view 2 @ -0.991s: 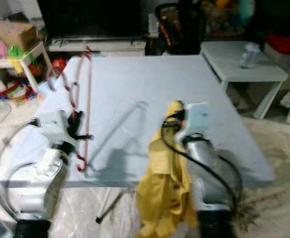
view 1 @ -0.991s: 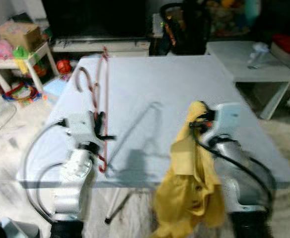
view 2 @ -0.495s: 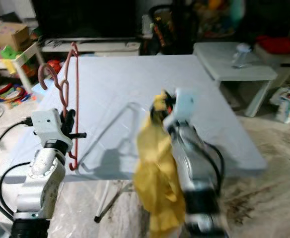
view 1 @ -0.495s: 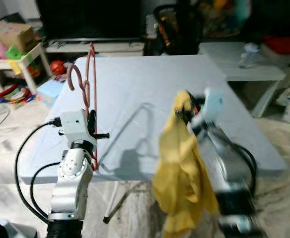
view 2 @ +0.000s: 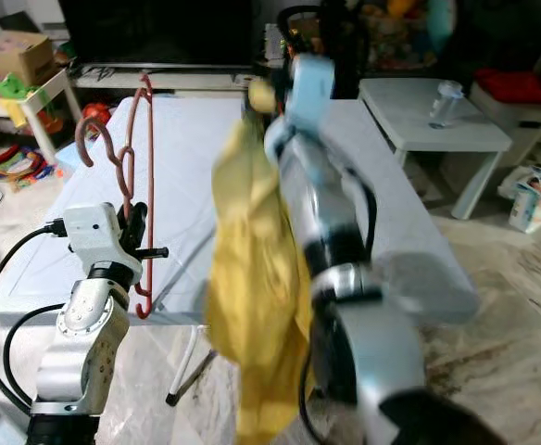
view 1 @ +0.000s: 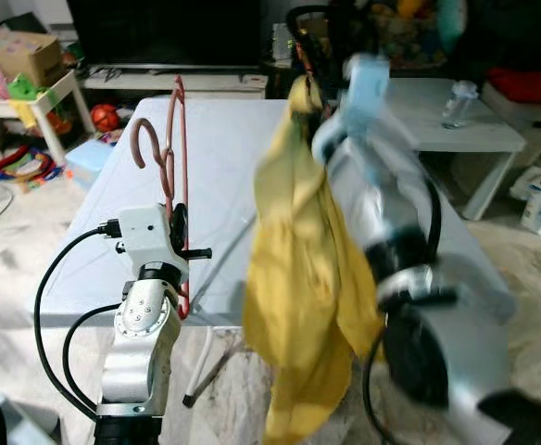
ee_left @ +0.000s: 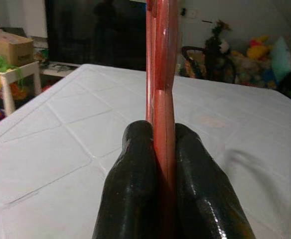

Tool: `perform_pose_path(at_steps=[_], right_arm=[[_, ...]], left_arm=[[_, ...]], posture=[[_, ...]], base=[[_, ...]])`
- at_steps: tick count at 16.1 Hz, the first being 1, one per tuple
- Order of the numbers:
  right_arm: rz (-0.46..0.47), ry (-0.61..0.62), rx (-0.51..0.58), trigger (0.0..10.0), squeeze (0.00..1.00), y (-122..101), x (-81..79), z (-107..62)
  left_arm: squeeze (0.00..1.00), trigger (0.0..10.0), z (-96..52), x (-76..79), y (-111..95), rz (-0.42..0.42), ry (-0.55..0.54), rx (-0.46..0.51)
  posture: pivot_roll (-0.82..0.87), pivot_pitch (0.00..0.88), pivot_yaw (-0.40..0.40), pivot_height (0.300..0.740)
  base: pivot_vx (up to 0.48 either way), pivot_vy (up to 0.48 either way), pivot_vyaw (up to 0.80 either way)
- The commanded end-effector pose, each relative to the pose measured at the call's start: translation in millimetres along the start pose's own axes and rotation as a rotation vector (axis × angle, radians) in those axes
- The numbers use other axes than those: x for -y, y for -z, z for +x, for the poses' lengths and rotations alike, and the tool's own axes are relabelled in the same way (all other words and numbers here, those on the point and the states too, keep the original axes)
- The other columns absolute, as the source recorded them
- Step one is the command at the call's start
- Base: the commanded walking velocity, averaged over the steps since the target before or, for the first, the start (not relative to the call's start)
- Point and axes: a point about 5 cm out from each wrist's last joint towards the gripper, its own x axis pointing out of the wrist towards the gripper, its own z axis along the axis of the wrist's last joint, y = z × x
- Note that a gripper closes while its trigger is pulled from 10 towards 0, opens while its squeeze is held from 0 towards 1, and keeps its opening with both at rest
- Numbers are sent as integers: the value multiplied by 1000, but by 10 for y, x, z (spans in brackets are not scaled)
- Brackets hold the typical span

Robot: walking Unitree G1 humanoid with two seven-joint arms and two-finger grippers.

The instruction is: Hang hanger

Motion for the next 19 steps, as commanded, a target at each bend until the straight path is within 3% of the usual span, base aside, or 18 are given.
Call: perform_pose_path(at_steps=[1,3,5,6,8,10,11,12,13,14,17,18,19], right_arm=[[-12,1,97,10000,0,-306,-37,98],[-103,-27,267,10000,0,-897,-173,233],[-128,-20,362,10000,0,-1219,-204,247],[-142,-7,411,10000,0,-1371,-199,238],[-147,9,431,10000,0,-1431,-158,230],[-232,5,320,10000,0,-981,-26,198],[-297,-1,201,10000,0,-617,76,148],[-323,-11,151,10000,0,-461,123,112],[-416,-52,19,10000,0,-55,250,-26],[-443,-70,-76,10000,0,189,375,-141],[-390,-32,-185,10000,0,372,598,-268],[-371,-32,-207,10000,776,410,648,-299],[-352,-41,-241,10000,1000,469,693,-341]], left_arm=[[0,10000,-47,-40,99,14,-37,-45],[0,10000,-92,-72,114,23,-78,-42],[0,10000,-108,-86,103,28,-97,-28],[0,10000,-103,-90,75,42,-104,-9],[0,10000,-100,-83,50,49,-108,5],[0,10000,-119,-80,49,50,-113,7],[0,10000,-132,-70,57,49,-106,3],[0,10000,-136,-65,61,47,-102,0],[0,10000,-142,-56,67,42,-91,-6],[0,10000,-151,-42,77,35,-76,-12],[0,10000,-155,-17,93,30,-61,-20],[0,10000,-144,-6,90,27,-57,-20],[0,10000,-137,11,91,24,-52,-21]], posture=[[102,0,-93,740],[114,0,-119,740],[124,0,-135,740],[126,0,-137,740],[130,0,-145,740],[127,0,-144,740],[125,0,-141,740],[124,0,-138,740],[119,4,-129,740],[111,8,-124,740],[98,9,-111,740],[88,23,-104,740],[80,31,-94,740]], base=[[0,0,0],[0,0,0],[0,0,0],[0,0,0],[0,0,0],[0,0,0],[0,0,0],[0,0,0],[0,0,0],[0,0,0],[0,0,0],[0,0,0],[0,0,0]])
